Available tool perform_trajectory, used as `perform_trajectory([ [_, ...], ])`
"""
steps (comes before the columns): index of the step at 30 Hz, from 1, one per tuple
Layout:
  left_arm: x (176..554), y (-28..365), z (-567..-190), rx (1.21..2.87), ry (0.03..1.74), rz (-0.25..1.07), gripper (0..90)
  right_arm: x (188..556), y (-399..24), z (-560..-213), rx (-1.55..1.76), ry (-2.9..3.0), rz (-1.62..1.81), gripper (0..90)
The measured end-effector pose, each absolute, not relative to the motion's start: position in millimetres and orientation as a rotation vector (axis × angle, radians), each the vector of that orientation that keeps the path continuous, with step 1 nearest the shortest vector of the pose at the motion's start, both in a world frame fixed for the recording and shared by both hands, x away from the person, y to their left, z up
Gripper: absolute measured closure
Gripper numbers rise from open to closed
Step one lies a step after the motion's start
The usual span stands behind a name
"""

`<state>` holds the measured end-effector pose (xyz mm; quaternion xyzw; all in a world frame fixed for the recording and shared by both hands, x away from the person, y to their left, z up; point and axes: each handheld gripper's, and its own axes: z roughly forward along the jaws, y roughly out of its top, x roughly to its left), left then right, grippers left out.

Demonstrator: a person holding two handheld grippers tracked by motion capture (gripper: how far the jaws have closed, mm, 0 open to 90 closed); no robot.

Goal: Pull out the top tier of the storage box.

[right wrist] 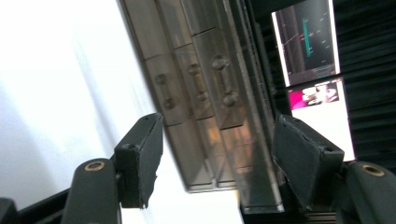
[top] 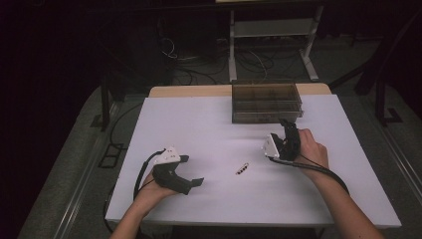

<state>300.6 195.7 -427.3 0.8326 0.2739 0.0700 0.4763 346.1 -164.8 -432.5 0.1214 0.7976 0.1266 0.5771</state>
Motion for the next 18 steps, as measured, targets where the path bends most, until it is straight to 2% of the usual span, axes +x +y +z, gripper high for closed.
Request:
perform_trajectory([
  [18, 300, 196, -427, 2.035, 0.664, 0.174, 0.0, 354, -176, -427, 0.491, 1.974, 0.484, 28.8],
])
